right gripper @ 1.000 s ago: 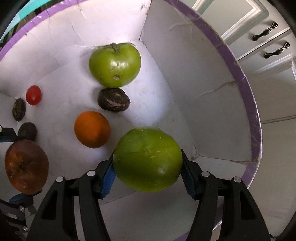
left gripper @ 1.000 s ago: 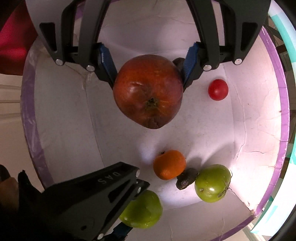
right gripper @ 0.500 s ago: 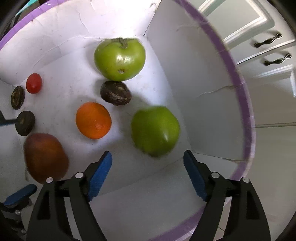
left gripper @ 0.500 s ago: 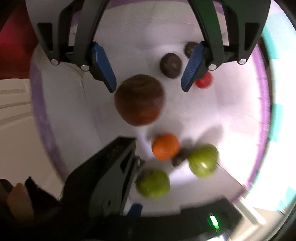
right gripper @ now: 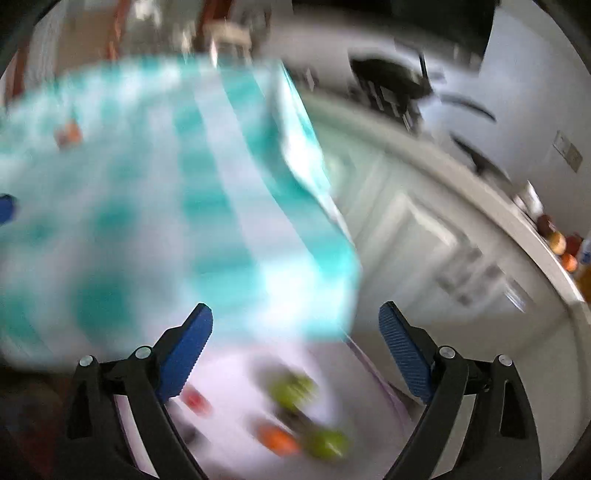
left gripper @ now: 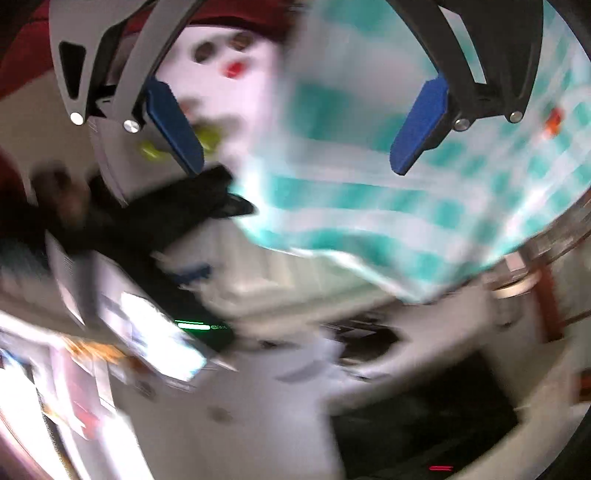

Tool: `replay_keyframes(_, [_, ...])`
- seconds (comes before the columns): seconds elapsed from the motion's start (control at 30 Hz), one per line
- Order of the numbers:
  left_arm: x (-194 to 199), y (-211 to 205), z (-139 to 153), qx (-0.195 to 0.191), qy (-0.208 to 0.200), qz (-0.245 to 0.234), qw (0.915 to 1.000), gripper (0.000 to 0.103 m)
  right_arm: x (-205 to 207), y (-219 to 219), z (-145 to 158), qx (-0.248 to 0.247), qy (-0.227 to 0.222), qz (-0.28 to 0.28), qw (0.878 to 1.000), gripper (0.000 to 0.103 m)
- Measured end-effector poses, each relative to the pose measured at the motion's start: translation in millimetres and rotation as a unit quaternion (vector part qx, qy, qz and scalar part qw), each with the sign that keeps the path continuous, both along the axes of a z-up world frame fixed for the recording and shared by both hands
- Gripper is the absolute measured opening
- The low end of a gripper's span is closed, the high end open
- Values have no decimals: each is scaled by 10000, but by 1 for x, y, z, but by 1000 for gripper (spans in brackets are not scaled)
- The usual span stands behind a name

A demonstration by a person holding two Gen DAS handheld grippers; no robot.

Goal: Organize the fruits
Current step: 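Return to the table and grasp the red cherry tomato with the right tool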

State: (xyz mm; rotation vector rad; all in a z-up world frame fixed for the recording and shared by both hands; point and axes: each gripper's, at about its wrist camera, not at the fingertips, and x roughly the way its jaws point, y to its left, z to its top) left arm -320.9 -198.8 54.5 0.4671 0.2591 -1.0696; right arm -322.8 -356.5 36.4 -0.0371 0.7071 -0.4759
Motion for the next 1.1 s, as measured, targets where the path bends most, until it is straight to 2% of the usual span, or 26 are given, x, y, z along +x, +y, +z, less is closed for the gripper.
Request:
replay_keyframes(0.03, [18, 16, 8, -171, 39, 321, 9993, 101, 13, 10, 3, 83, -171, 86, 9998, 88])
replay_keyframes(0.1, [66, 53, 25, -496, 292, 1056, 9927, 101, 34, 37, 12, 241, -326, 375, 9985, 88])
replay_keyframes(0.17, [119, 92, 34, -785, 617, 1969, 9753, 101, 61, 57, 8, 419, -267, 743, 9960, 88])
replay_keyframes(0.23, [170, 126, 36, -953, 839, 2851, 9501, 101, 90, 86, 2, 591, -149, 1196, 9910, 88])
replay_keyframes(0.3, [224, 168, 36, -1138, 1079, 3912, 9068, 101, 121, 106, -4, 606, -104, 1487, 9870, 88])
replay_keyframes(0.33, [251, 193, 34, -1273, 1238, 4423, 8791, 101, 133, 117, -5, 626, -69, 1613, 9849, 88])
replay_keyframes(0.37, [271, 210, 38, -1370, 1356, 4700, 8614, 101, 148, 126, -9, 671, -24, 1739, 9825, 88])
replay_keyframes(0.43, [310, 250, 35, -1620, 1681, 5295, 8156, 101, 178, 153, -11, 837, 118, 1997, 9762, 88])
replay_keyframes(0.47, [325, 267, 32, -1718, 1811, 5472, 7989, 101, 193, 164, -14, 903, 203, 2108, 9731, 88])
replay_keyframes(0.57, [360, 298, 23, -1827, 1910, 5823, 7688, 101, 237, 200, -16, 864, 360, 2435, 9654, 88])
replay_keyframes(0.67, [379, 323, 11, -1935, 1954, 6064, 7461, 101, 276, 230, -14, 662, 461, 2633, 9613, 88])
replay_keyframes(0.8, [368, 344, -4, -2118, 1900, 6331, 7199, 101, 331, 252, -14, 991, 515, 2809, 9532, 88])
replay_keyframes(0.87, [368, 353, -9, -2288, 2034, 6363, 7081, 101, 357, 259, -17, 1182, 532, 2785, 9517, 88])
replay_keyframes(0.97, [368, 363, -11, -2480, 2022, 6393, 6992, 101, 391, 270, -23, 1445, 616, 2720, 9494, 88])
replay_keyframes(1.1, [369, 356, -13, -2303, 1900, 6459, 7026, 101, 433, 281, -29, 1711, 709, 2482, 9508, 88])
